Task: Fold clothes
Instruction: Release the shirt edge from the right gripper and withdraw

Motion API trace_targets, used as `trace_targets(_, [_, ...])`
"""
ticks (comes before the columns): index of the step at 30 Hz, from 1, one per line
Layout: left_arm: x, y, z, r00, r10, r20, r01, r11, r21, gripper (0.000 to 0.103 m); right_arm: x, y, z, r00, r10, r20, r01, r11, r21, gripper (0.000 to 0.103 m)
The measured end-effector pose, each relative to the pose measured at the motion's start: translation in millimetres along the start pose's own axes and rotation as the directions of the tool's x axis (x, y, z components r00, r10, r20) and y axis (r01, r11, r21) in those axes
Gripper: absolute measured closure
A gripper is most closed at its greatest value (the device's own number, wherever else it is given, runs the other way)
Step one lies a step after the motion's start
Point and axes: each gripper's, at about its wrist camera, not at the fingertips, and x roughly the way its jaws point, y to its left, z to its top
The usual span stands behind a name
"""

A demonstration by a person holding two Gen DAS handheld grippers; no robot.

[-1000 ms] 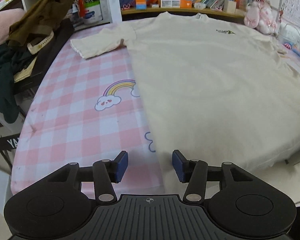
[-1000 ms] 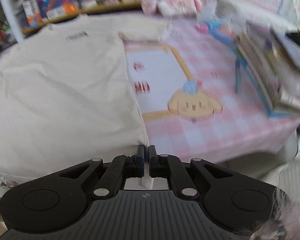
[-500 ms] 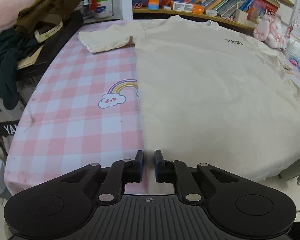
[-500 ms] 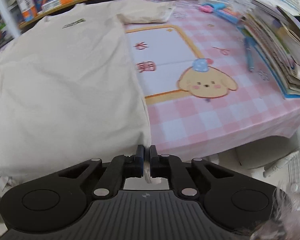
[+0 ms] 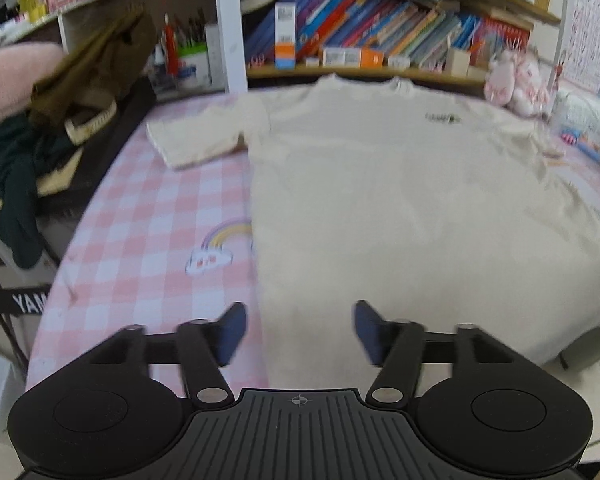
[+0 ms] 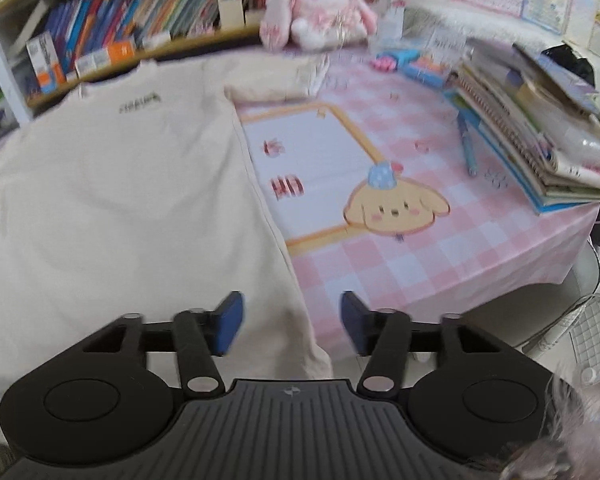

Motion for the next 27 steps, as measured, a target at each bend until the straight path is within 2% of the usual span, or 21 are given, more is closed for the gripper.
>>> trace_targets(2, [-4, -3, 2, 1.000, 0.002, 0.022, -0.002, 1.000, 0.000, 0.024, -7, 9, 2, 0.999, 0.010, 0.033, -0.010, 1.000, 0.005, 0.034])
trace_targets(6, [-7, -8, 3, 0.999, 0.009, 0.043, -0.009, 1.000, -0.003, 0.017, -19, 28, 3, 0.996, -0.006, 0.089, 0.006, 1.000, 0.003, 0.020])
trace_targets(13, [-9, -14, -5, 0.998, 0.016, 0.056, -0.014, 0.999, -0.031, 0.009, -25, 55, -10, 0.988, -0.054, 0.146, 0.058, 0.998, -0.025, 0.013])
trace_targets(16, [-7, -21, -10, 0.998, 0.011, 0.054, -0.011, 1.000, -0.006, 0.009, -26, 64, -18, 0.987, -0.055, 0.153, 0.059, 0.998, -0.026, 0.011])
trace_targets(23, [-2, -36, -13, 0.999, -0.007, 0.046, 0.007, 1.000, 0.005, 0.009, -24, 82, -30, 0.989, -0.070, 0.128, 0.071, 0.997, -0.006, 0.007])
trace_targets(27, [3, -41, -10, 0.999, -0.021, 0.047, 0.019, 0.999, 0.035, 0.009, -22, 91, -34, 0.993, -0.055, 0.108, 0.060, 0.997, -0.038, 0.007])
